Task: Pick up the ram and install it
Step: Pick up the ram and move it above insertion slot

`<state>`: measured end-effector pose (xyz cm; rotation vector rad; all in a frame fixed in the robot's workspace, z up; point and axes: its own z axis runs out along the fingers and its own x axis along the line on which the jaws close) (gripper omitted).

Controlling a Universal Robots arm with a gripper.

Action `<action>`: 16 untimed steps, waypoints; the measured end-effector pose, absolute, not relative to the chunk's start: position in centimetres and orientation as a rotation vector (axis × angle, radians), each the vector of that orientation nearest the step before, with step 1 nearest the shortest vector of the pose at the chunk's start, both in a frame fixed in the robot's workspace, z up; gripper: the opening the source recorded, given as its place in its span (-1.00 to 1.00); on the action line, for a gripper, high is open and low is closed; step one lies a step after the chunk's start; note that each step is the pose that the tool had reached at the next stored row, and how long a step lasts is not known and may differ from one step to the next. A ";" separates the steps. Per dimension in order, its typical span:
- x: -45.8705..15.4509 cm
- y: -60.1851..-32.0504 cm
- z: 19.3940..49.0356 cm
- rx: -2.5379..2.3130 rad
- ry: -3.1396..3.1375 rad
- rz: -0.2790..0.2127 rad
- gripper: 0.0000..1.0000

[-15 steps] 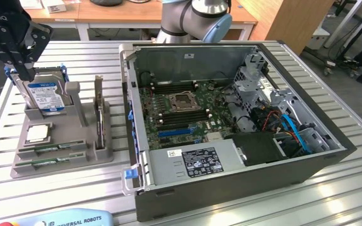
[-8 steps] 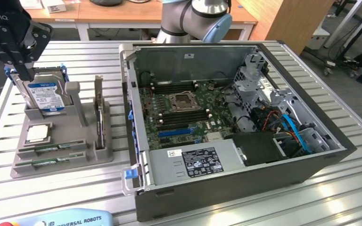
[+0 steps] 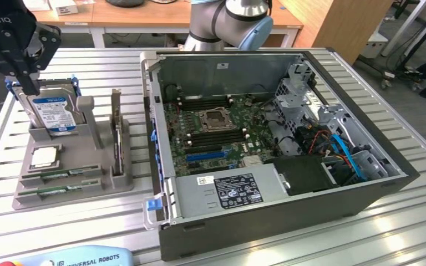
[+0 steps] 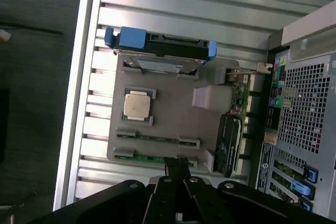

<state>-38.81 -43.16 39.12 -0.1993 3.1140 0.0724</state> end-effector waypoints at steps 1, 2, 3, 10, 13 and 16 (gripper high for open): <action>-38.8 -43.2 39.1 -0.227 3.112 0.073 -0.80; -38.8 -43.2 39.1 -0.254 3.111 0.073 -0.80; -38.8 -43.2 39.1 -0.283 3.109 0.073 -0.80; -38.8 -43.2 39.1 -0.481 3.087 0.075 -0.80; -38.8 -43.2 39.1 -0.565 3.074 0.075 -0.80; -38.8 -43.2 39.0 -0.649 3.059 0.076 -0.80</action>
